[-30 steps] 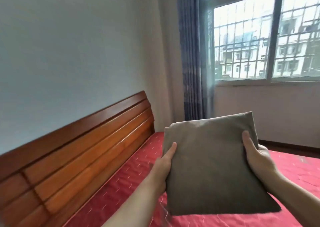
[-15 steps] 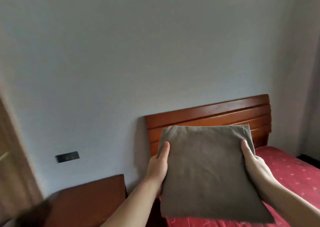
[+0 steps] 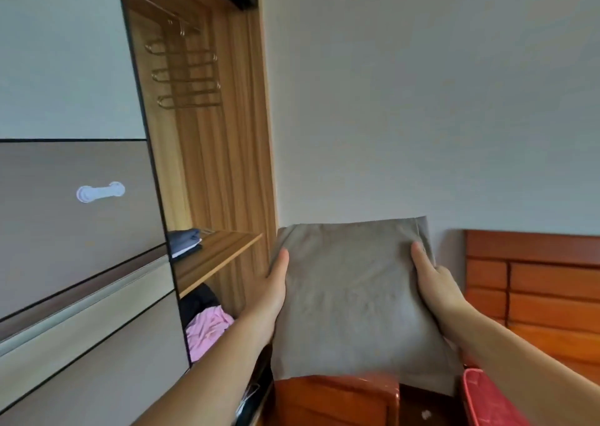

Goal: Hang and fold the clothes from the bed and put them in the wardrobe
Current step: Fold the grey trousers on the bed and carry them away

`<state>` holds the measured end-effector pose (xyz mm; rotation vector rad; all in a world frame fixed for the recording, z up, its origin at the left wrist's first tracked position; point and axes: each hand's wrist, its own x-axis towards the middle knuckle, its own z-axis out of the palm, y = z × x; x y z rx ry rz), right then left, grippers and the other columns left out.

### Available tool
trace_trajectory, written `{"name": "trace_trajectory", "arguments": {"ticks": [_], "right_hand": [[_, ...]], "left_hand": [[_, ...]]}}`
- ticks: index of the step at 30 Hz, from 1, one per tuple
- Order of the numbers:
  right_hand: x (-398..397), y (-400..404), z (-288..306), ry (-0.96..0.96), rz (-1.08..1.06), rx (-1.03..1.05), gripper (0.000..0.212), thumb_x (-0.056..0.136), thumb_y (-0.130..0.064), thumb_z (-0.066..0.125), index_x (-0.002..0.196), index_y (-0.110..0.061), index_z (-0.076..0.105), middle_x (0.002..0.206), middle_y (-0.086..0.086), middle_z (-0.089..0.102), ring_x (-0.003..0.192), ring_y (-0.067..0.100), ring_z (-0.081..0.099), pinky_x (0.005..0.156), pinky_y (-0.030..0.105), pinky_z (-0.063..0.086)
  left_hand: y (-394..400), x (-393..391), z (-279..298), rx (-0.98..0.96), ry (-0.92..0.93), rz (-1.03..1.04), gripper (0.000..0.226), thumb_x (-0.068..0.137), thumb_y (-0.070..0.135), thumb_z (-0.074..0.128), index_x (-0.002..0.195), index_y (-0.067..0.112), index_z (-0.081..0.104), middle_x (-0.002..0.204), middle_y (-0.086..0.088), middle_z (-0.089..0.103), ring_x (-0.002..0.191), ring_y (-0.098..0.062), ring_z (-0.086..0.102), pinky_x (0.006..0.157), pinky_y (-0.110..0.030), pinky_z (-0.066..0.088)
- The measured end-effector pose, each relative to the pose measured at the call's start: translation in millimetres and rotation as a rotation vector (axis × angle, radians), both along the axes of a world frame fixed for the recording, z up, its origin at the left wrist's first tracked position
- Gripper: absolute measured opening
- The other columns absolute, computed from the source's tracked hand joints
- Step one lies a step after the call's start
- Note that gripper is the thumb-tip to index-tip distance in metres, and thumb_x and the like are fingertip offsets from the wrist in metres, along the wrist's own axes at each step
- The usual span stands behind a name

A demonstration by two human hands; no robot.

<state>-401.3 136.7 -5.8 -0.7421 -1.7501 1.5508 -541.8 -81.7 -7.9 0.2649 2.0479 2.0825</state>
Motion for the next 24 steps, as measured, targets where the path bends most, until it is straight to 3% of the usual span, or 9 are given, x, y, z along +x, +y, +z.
{"name": "trace_trajectory", "arguments": {"ticks": [3,6,8,11,16,19,22,24], "right_hand": [[-33.1,-2.2,2.5,-0.006,0.099,-0.003,0.066,0.086,-0.072,0.042,0.101,-0.009,0.056,0.086,0.001,0.061,0.081,0.02,0.061,0.071,0.031,0.045],[-56.3,11.4,0.8,0.01,0.176,-0.011,0.068,0.087,-0.07,0.042,0.103,-0.007,0.06,0.087,0.002,0.064,0.08,0.019,0.062,0.067,0.03,0.046],[-73.1,26.9,-0.7,0.006,0.21,0.0,0.076,0.088,-0.069,0.041,0.114,0.0,0.061,0.092,0.008,0.063,0.084,0.024,0.061,0.076,0.032,0.046],[-97.9,42.6,1.9,-0.032,0.273,-0.014,0.081,0.089,-0.067,0.041,0.12,0.005,0.059,0.099,0.012,0.062,0.087,0.027,0.058,0.082,0.033,0.043],[-148.0,47.0,20.0,-0.064,0.408,-0.036,0.068,0.087,-0.071,0.041,0.104,-0.008,0.061,0.084,0.002,0.063,0.079,0.018,0.061,0.063,0.029,0.045],[-188.2,45.9,30.2,-0.086,0.457,-0.012,0.071,0.084,-0.076,0.039,0.103,-0.011,0.062,0.092,0.003,0.066,0.09,0.023,0.063,0.078,0.036,0.049],[-231.3,41.6,37.4,-0.087,0.515,-0.03,0.069,0.084,-0.074,0.041,0.095,-0.011,0.063,0.091,0.004,0.068,0.084,0.021,0.065,0.066,0.032,0.047],[-259.8,41.5,35.8,-0.072,0.523,-0.047,0.063,0.083,-0.074,0.044,0.089,-0.014,0.063,0.088,0.004,0.07,0.082,0.021,0.067,0.062,0.03,0.048]], "left_hand": [[-17.1,-12.0,9.5,0.023,-0.027,0.048,0.079,0.075,0.078,0.054,0.129,0.02,0.059,0.121,-0.001,0.064,0.109,-0.024,0.061,0.097,-0.041,0.049],[-9.8,-17.5,18.4,0.041,0.004,0.129,0.056,0.08,0.07,0.057,0.11,0.023,0.064,0.099,0.007,0.068,0.088,-0.012,0.064,0.063,-0.025,0.049],[0.6,-20.6,22.2,0.045,0.028,0.207,0.044,0.082,0.067,0.057,0.097,0.026,0.062,0.086,0.013,0.064,0.077,-0.005,0.06,0.054,-0.02,0.041],[12.5,-26.1,24.3,0.046,0.033,0.278,0.039,0.082,0.066,0.057,0.09,0.028,0.063,0.087,0.01,0.066,0.079,-0.009,0.063,0.056,-0.023,0.043],[11.8,-48.9,25.3,0.051,-0.011,0.374,0.048,0.082,0.066,0.058,0.1,0.023,0.067,0.097,0.001,0.071,0.089,-0.02,0.067,0.075,-0.032,0.053],[8.7,-79.2,28.0,0.043,-0.01,0.436,0.054,0.084,0.065,0.056,0.113,0.021,0.066,0.11,-0.004,0.068,0.099,-0.026,0.065,0.095,-0.041,0.051],[5.2,-119.6,28.0,0.078,-0.002,0.454,0.043,0.085,0.063,0.057,0.096,0.023,0.068,0.104,-0.003,0.07,0.095,-0.024,0.066,0.092,-0.039,0.053],[6.5,-149.8,25.9,0.084,0.004,0.456,0.039,0.085,0.062,0.058,0.086,0.024,0.067,0.096,-0.001,0.072,0.09,-0.021,0.067,0.082,-0.034,0.054]]}}
